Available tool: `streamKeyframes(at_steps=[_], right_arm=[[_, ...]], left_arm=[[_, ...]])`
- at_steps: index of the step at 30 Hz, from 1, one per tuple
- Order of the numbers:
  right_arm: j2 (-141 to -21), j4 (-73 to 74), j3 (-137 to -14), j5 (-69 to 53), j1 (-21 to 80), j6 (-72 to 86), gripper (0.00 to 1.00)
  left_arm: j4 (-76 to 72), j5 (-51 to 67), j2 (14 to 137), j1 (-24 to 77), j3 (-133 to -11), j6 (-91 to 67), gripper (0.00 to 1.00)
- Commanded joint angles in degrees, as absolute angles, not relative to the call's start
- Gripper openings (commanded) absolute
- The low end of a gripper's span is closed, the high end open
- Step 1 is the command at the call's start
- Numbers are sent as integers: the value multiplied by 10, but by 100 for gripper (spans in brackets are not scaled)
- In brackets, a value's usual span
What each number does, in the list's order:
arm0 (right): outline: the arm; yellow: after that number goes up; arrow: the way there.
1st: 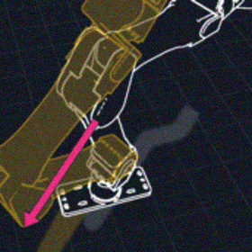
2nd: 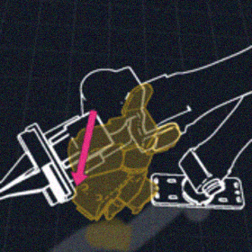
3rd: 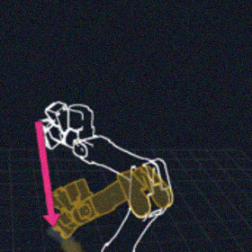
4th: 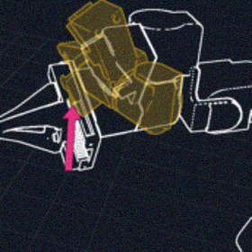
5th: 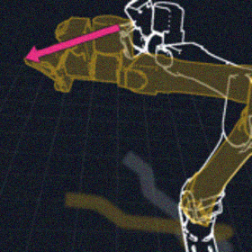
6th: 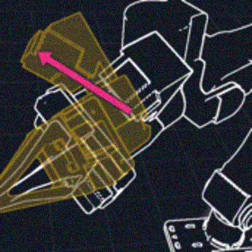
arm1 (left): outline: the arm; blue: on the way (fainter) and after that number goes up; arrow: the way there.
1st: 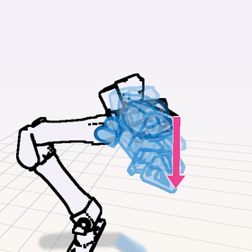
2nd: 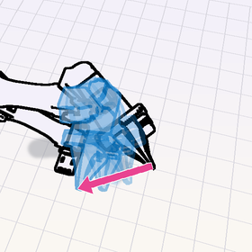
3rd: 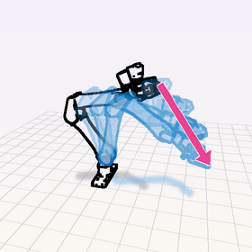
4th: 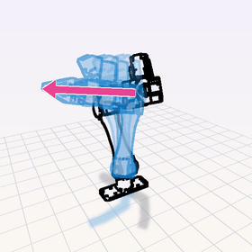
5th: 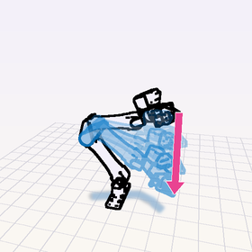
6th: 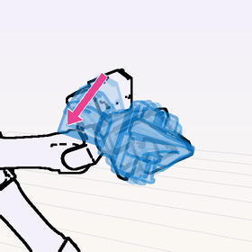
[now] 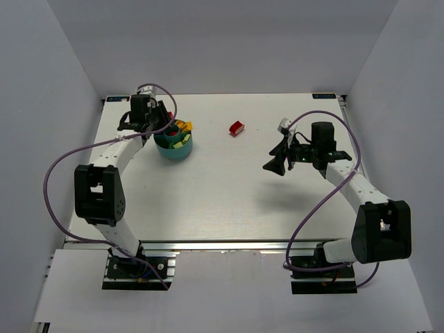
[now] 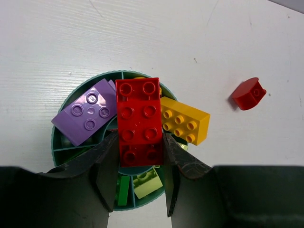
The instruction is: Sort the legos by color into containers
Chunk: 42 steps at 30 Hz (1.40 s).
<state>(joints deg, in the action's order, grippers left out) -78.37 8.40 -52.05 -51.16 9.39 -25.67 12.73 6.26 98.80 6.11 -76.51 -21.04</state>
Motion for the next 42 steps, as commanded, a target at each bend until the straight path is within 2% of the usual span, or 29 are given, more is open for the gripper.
streamKeyframes(at_steps=[1, 4, 7, 11, 13, 17, 18, 21, 22, 23, 25, 37, 40, 42], right_arm=[[-780, 64, -528, -524, 92, -258, 73], [-794, 53, -558, -537, 92, -220, 73], [-825, 23, -596, -552, 108, -114, 71], [-873, 18, -692, -506, 167, -24, 69], [-895, -11, -731, -467, 208, 82, 68], [-1003, 29, -880, -362, 273, 252, 68], [-1023, 40, -949, -355, 286, 274, 69], [-1070, 27, -1018, -344, 325, 354, 70], [-1076, 6, -1024, -332, 341, 385, 73], [-1080, -5, -1028, -332, 349, 397, 85], [-1091, -10, -1055, -324, 368, 410, 89], [-1098, -30, -1027, -330, 430, 420, 89], [-1100, -29, -1029, -326, 438, 413, 83], [-1104, -19, -1038, -317, 444, 406, 75]], left_arm=[[87, 85, 970, 58, -753, -205, 18], [20, 144, 925, 54, -709, -212, 18], [-20, 173, 866, 54, -664, -215, 18], [-74, 245, 779, 53, -600, -214, 18], [-124, 279, 729, 53, -568, -222, 18], [-218, 330, 656, 53, -462, -291, 18], [-237, 339, 643, 54, -443, -306, 18], [-263, 338, 602, 55, -389, -330, 19], [-264, 339, 587, 56, -380, -335, 19], [-264, 341, 580, 58, -373, -335, 19], [-254, 341, 568, 60, -360, -331, 19], [-236, 334, 548, 60, -354, -318, 20], [-233, 333, 548, 60, -356, -316, 20], [-230, 330, 546, 60, -356, -314, 20]])
